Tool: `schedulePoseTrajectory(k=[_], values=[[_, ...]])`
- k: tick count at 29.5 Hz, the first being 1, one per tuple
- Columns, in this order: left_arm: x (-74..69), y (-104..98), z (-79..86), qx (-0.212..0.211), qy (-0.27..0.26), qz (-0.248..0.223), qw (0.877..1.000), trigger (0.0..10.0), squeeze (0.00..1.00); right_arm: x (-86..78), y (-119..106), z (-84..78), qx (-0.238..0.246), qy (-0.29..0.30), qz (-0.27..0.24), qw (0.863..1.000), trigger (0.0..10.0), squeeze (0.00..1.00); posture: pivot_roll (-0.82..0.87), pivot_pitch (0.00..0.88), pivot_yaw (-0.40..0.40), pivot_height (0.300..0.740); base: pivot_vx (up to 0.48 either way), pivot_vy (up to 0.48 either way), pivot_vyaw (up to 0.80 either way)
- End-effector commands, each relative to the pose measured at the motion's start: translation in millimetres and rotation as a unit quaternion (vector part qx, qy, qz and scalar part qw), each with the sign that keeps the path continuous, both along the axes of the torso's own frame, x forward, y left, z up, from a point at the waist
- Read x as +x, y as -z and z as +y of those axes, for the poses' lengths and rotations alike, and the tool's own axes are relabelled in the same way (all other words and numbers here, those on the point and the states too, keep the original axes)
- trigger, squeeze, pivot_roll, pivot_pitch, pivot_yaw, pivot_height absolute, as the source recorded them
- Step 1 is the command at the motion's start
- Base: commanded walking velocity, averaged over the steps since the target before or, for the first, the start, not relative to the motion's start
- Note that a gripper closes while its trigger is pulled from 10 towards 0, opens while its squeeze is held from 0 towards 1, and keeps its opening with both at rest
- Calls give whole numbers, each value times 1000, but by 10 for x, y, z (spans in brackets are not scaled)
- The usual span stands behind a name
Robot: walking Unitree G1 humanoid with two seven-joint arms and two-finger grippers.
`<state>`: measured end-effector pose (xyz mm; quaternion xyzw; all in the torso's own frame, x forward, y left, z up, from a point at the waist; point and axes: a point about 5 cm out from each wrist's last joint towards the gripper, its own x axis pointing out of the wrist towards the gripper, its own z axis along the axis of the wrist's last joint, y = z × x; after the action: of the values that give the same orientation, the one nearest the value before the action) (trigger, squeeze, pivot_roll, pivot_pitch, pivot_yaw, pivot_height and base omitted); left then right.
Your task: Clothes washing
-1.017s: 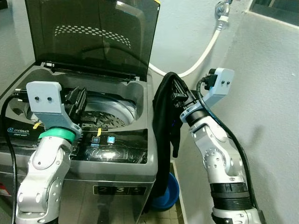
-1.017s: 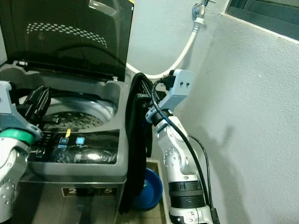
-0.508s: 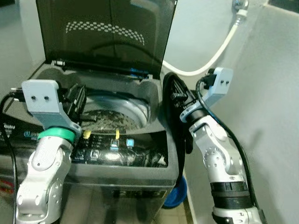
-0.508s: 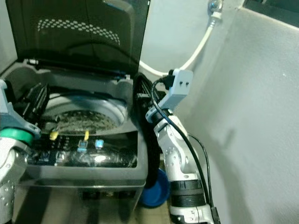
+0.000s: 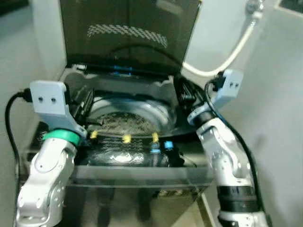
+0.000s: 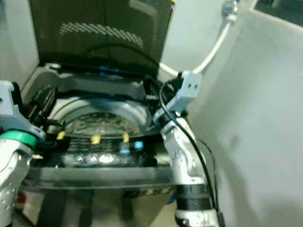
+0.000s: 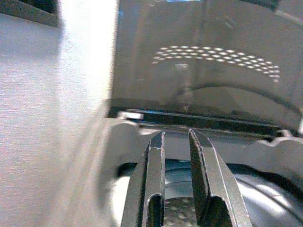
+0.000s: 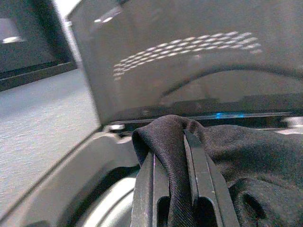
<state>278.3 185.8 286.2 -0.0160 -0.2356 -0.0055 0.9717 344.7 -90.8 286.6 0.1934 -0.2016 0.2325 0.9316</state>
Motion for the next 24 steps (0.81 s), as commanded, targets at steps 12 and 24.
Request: schedulePoseTrajectory(k=[12,24], values=[[24,81,24,14,-20,36,999,10000,0,-4,-7,-36,-1,3,-5,1000,10000,0,95,45,-105,740,0,-173,0],[42,59,-9,13,-6,31,999,10000,0,-9,-14,-21,-3,1,-8,1000,10000,0,93,25,-106,740,0,0,0]])
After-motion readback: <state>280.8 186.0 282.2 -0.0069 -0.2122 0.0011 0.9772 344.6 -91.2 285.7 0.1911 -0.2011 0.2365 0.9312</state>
